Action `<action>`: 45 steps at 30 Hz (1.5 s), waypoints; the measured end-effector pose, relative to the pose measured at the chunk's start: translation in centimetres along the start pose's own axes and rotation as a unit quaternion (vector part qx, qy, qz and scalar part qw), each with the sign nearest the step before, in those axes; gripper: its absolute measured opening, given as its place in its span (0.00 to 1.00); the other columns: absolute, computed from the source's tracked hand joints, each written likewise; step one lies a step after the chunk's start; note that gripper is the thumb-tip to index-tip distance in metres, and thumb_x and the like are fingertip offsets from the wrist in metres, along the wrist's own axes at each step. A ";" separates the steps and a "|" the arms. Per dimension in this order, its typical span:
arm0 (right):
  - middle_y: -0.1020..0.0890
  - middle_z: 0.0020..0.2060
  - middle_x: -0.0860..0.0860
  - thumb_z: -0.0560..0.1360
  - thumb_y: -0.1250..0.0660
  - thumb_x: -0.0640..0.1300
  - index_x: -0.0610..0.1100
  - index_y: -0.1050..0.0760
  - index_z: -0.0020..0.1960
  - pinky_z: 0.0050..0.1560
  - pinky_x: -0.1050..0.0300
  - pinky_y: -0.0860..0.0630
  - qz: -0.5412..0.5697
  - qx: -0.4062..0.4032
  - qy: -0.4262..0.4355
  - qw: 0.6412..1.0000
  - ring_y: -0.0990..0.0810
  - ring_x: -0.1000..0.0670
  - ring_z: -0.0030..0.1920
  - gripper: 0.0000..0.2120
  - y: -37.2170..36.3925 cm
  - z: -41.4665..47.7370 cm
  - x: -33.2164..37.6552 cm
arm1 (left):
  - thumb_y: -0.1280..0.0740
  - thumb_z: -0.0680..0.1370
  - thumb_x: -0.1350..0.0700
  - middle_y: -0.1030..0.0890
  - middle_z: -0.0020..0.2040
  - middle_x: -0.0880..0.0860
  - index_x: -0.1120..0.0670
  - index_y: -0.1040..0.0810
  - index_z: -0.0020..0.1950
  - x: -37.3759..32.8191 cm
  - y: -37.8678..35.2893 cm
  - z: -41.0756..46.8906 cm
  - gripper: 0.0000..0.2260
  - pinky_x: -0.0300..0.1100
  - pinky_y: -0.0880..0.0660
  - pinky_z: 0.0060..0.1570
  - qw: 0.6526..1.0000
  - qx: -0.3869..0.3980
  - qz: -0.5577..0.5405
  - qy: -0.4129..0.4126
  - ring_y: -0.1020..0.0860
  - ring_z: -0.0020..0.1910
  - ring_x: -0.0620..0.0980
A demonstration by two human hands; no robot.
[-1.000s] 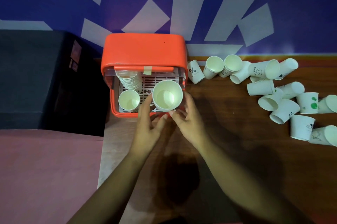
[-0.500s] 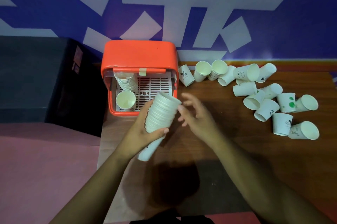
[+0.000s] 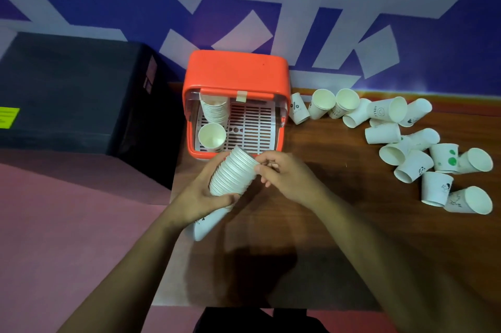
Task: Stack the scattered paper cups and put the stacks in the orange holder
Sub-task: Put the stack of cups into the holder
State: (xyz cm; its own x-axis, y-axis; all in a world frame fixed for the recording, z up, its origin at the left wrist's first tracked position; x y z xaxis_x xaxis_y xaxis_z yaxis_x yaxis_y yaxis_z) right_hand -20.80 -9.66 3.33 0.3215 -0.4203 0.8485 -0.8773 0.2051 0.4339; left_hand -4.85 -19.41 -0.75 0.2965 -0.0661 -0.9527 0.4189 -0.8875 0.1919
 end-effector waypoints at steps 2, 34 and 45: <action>0.18 0.38 0.50 0.78 0.34 0.42 0.48 0.21 0.49 0.42 0.54 0.19 0.010 -0.024 0.007 1.000 0.18 0.51 0.39 0.04 -0.5 0.4 0.3 | 0.23 0.73 0.64 0.26 0.69 0.38 0.41 0.35 0.76 0.6 1.0 -0.4 0.38 0.29 0.30 0.61 1.000 0.000 -0.011 0.007 0.28 0.70 0.40; 0.17 0.48 0.47 0.76 0.32 0.39 0.40 0.17 0.52 0.53 0.46 0.23 -0.256 -0.093 0.176 0.946 0.21 0.43 0.51 0.07 -6.3 9.5 2.6 | 0.23 0.70 0.52 0.23 0.65 0.50 0.41 0.35 0.74 7.5 6.4 -3.7 0.35 0.38 0.21 0.52 0.979 -0.138 -0.146 0.045 0.21 0.61 0.46; 0.17 0.51 0.49 0.76 0.33 0.42 0.44 0.17 0.55 0.56 0.47 0.26 -0.302 -0.075 0.161 0.937 0.23 0.42 0.51 0.09 -6.5 12.1 1.4 | 0.23 0.70 0.51 0.25 0.67 0.49 0.39 0.35 0.73 7.5 6.2 -2.1 0.35 0.45 0.21 0.58 0.982 -0.130 -0.133 0.040 0.23 0.64 0.48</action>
State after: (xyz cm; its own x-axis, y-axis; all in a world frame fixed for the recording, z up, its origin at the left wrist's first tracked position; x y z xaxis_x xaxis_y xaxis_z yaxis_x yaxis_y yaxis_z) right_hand -18.98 -22.33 -1.96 0.8546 -0.2157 0.4723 -0.4496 0.1476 0.8810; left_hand 1.78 -24.42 -6.17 0.2087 0.1971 -0.9579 0.6931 -0.7208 0.0027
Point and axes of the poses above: each hand's wrist, its own z-axis towards the middle knuckle, its own y-axis out of the back of the hand, x = y × z, the point moved 6 cm from there along z, towards the middle knuckle
